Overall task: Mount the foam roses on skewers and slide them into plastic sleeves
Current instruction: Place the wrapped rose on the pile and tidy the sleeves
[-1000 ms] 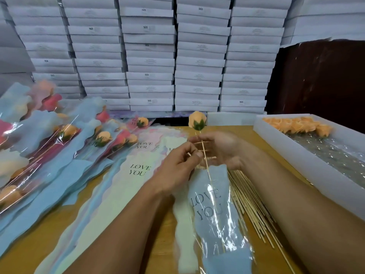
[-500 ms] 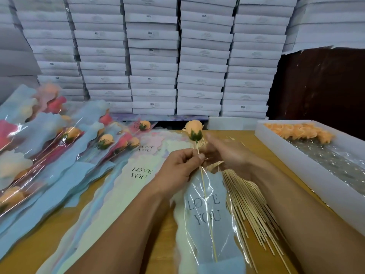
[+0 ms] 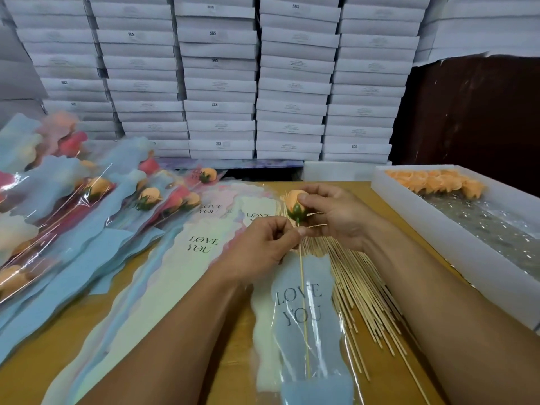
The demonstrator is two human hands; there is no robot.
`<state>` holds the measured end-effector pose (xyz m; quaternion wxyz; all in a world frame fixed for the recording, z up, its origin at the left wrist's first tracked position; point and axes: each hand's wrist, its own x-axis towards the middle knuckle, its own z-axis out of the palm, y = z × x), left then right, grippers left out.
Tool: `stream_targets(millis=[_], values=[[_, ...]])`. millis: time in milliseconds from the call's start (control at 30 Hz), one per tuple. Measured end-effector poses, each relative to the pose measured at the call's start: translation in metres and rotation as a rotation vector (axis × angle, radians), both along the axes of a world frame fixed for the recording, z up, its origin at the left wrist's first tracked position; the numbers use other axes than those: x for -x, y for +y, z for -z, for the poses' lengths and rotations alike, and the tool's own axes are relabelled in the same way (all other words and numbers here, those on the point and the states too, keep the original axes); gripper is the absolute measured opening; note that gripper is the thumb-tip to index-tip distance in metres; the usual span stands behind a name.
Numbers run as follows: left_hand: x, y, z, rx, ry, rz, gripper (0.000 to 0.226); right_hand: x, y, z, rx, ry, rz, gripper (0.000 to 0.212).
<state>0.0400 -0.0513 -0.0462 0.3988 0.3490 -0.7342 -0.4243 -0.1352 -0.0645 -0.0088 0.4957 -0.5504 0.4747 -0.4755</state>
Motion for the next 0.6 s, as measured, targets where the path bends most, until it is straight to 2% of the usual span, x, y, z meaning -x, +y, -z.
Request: stream_targets(millis=[133, 267, 467, 600], values=[[0.0026, -0.0022, 0.0005, 0.051, 0.022, -0.099, 0.03, -0.0007, 0.0021, 0.0025, -0.052, 0.088, -0.017, 0.016], [0.0021, -0.0027, -0.0016, 0.087, 0.033, -0.187, 0.036, -0.0007, 0.0027, 0.0019, 0.014, 0.24, 0.012, 0.01], [0.0033, -0.002, -0.0037, 0.129, 0.045, -0.315, 0.036, -0.0066, 0.0036, 0.0025, 0.041, 0.356, 0.005, 0.045], [0.0027, -0.0035, -0.0028, 0.169, 0.044, -0.356, 0.035, -0.009, 0.0028, 0.0031, 0.015, 0.331, -0.043, 0.053]])
